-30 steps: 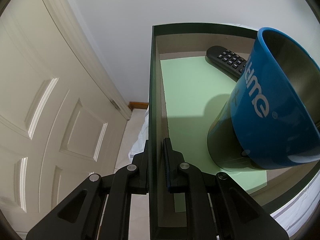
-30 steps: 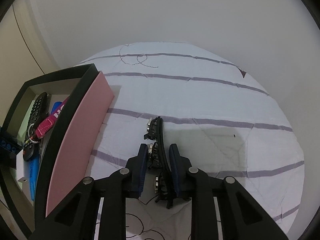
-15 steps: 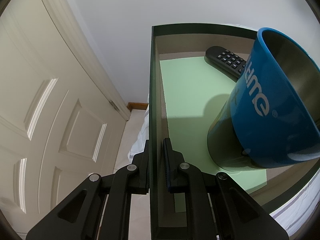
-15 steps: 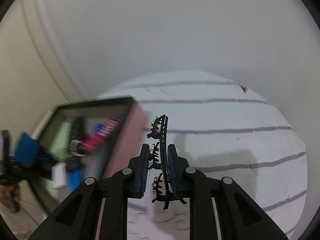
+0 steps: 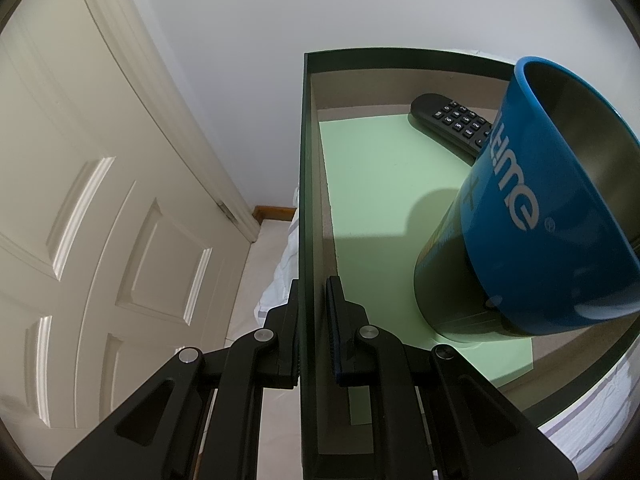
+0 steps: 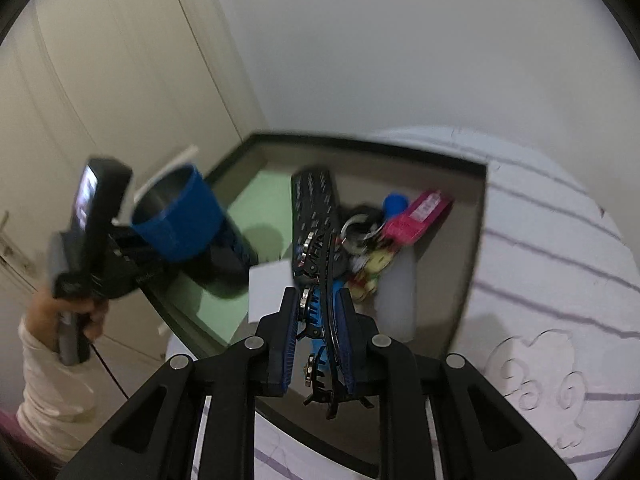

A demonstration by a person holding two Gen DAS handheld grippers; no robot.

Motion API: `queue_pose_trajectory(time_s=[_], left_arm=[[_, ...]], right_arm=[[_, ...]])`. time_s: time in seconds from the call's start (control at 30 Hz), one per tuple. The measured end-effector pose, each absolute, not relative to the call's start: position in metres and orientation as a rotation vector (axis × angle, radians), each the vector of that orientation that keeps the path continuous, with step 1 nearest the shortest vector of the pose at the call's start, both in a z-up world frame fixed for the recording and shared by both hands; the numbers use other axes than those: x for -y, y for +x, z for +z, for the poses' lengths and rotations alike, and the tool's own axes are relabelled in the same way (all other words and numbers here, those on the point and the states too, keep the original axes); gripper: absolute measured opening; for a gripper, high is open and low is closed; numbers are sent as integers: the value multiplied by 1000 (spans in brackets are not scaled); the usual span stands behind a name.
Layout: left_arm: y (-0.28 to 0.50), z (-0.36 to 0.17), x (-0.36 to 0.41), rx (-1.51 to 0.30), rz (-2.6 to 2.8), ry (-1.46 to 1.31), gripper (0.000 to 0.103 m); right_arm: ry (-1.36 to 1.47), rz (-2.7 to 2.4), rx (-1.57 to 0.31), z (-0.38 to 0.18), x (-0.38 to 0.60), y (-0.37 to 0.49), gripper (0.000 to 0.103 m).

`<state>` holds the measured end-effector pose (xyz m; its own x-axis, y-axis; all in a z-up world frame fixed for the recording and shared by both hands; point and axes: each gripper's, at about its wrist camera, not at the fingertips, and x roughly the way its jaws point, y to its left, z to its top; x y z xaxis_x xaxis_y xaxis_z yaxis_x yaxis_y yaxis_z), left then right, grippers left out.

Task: Organize rigid objects
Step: 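Carry the hair clip into the box and lower it with the right gripper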

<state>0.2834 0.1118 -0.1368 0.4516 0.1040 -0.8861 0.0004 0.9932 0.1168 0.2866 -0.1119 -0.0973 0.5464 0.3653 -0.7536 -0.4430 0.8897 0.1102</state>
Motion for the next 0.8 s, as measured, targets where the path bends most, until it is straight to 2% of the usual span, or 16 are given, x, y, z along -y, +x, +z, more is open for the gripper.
queue_pose_trajectory(time_s=[0.17,0.57,0.63,0.67,0.8], left_arm=[[283,-137,-111,-1102,63,107,8],[285,-139,-109,-1098,59,101,8],[285,-140,-109,-1098,61,103,8],[285,-140,-108,-1098,62,104,8],[286,-141,-108,-1098,61,103,8]], right_arm=[[-110,447,-926,-121,95,296,19],[-129,311,-935,-120,117,291,20],[-126,315,-933,-118,118,292,29],[-132,312,-929,-115,119,291,37],[-149,313,-909,-108,118,298,40]])
